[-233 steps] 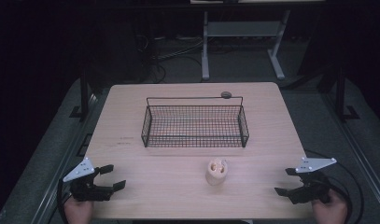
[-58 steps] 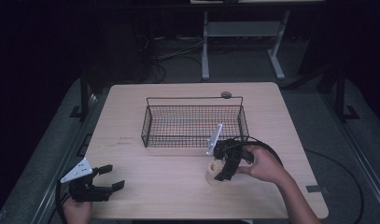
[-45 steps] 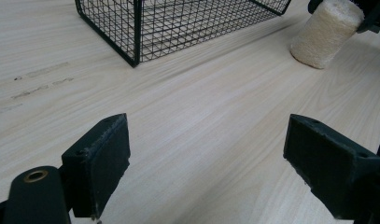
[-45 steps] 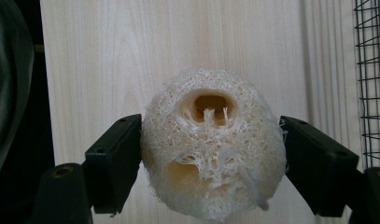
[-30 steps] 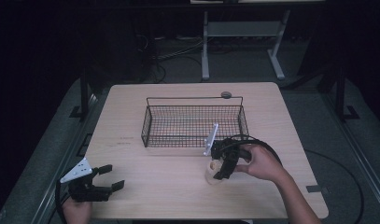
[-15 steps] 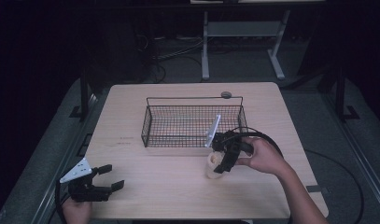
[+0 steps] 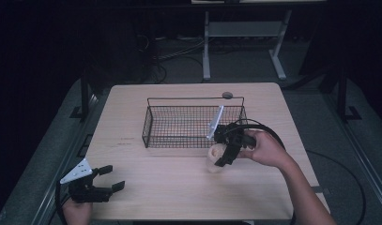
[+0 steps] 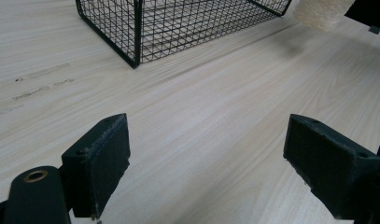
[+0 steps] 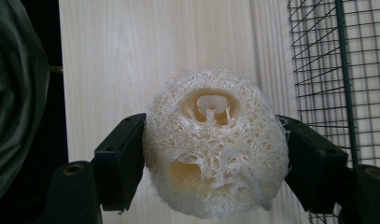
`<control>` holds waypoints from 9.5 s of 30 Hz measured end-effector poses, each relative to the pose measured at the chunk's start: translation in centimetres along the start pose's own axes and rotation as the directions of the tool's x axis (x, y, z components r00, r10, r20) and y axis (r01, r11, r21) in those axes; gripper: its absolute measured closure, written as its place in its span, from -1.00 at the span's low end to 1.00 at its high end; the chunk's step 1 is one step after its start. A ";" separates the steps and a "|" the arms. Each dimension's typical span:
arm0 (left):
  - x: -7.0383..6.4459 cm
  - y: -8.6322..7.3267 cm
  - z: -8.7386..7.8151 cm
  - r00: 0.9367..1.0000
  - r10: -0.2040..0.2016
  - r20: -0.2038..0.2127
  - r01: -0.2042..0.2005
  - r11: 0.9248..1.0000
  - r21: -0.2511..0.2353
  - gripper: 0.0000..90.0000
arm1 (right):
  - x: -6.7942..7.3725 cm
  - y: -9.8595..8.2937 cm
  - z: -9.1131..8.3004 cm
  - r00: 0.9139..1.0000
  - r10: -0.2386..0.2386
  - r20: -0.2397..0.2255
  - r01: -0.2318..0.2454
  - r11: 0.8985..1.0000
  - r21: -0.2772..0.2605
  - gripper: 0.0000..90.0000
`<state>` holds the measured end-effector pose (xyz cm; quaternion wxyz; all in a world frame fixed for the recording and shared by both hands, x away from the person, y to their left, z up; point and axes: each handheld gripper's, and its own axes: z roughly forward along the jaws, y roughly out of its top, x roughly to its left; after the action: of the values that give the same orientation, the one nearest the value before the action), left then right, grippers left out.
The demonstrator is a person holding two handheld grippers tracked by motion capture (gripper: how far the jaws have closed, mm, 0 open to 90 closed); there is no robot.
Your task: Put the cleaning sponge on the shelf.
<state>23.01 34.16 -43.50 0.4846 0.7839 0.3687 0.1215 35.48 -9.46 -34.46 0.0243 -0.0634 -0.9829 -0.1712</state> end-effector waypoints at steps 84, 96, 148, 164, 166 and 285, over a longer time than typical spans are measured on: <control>0.1 0.0 0.0 1.000 -0.005 0.010 0.005 1.000 -0.007 -0.70 | -9.7 5.3 -4.5 0.995 0.093 0.044 -0.093 0.996 -0.006 -0.37; 0.0 0.0 0.0 1.000 -0.004 0.010 0.005 1.000 -0.008 -0.70 | -11.7 4.8 -3.4 0.990 0.138 0.031 -0.138 0.990 -0.004 -0.37; 0.1 0.0 0.1 1.000 -0.004 0.016 0.004 1.000 -0.009 -0.70 | -14.8 4.2 1.9 0.979 0.201 0.008 -0.202 0.977 0.068 -0.38; 0.0 0.1 0.1 1.000 -0.003 0.016 0.003 1.000 -0.008 -0.70 | -15.1 3.3 3.2 0.976 0.219 -0.006 -0.218 0.973 0.068 -0.38; 0.0 0.1 0.1 1.000 -0.003 0.016 0.003 1.000 -0.007 -0.70 | -15.1 3.3 3.3 0.976 0.219 -0.004 -0.219 0.973 0.070 -0.38; -0.3 0.3 0.6 1.000 0.008 0.023 -0.008 1.000 0.002 -0.70 | -8.4 0.8 -1.3 0.986 0.167 0.014 -0.167 0.985 -0.049 -0.60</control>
<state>23.25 33.45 -43.52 0.4875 0.7872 0.3599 0.1141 43.91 -10.17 -33.54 0.0280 -0.1477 -0.9700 -0.1912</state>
